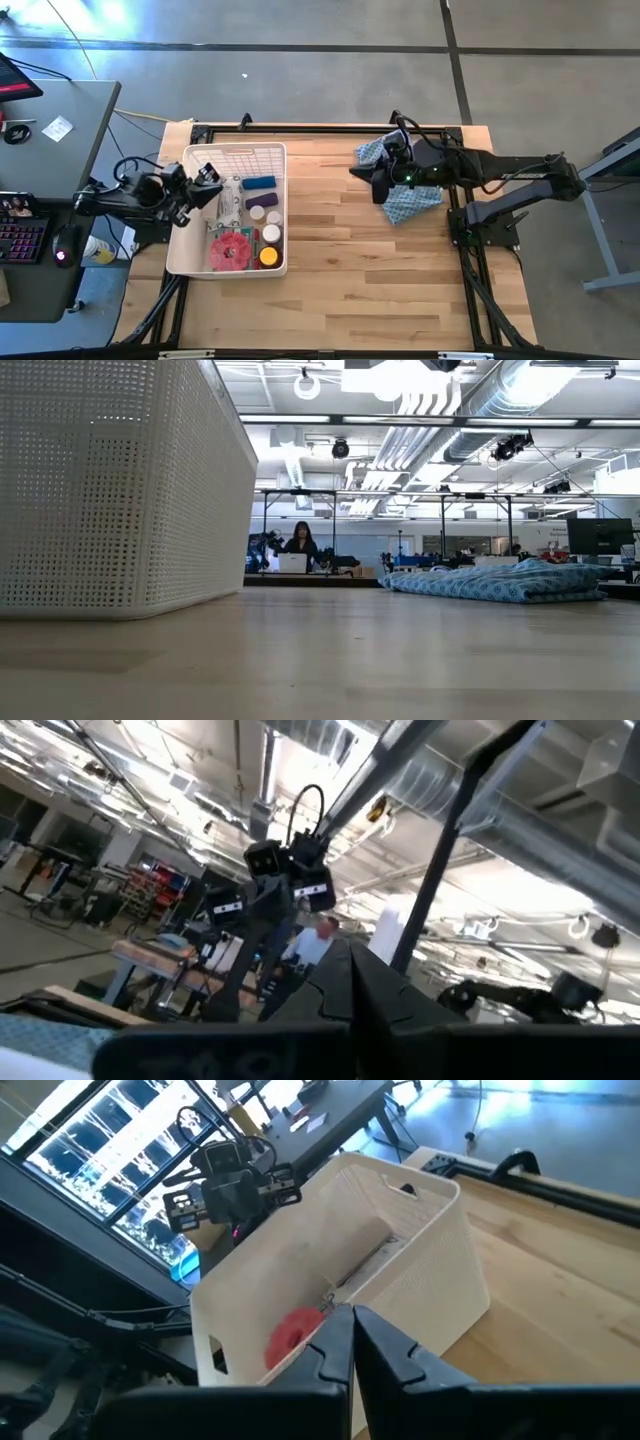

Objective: Pick & place medical supplies in basket/bin
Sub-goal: Return to Home Position

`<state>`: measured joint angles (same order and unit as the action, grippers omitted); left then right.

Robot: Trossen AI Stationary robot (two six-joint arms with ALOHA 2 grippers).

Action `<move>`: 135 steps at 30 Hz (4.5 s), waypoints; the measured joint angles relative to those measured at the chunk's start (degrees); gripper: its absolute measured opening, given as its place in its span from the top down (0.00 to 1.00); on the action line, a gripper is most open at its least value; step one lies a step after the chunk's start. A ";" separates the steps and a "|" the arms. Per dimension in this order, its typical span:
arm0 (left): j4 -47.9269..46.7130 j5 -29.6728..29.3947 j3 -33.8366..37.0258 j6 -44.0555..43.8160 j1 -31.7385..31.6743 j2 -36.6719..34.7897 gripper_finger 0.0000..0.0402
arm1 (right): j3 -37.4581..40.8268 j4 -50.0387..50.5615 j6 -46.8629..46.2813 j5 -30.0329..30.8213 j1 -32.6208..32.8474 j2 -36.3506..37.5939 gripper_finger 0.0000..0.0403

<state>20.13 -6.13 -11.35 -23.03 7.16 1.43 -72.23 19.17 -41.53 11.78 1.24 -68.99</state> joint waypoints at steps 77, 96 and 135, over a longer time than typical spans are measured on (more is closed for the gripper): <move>6.68 -6.32 4.74 12.27 0.00 0.09 0.82 | 71.44 -53.03 4.78 6.98 3.20 51.38 1.00; 6.68 -6.34 4.71 12.27 -0.02 0.10 0.82 | 71.65 -49.51 17.30 -6.10 1.76 51.36 1.00; 6.69 -6.40 4.71 12.27 -0.02 0.09 0.82 | 71.71 -49.41 17.57 -5.96 1.78 51.34 1.00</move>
<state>26.82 -12.53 -6.63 -10.76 7.14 1.52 -0.51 -30.24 -23.97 5.82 3.03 -17.65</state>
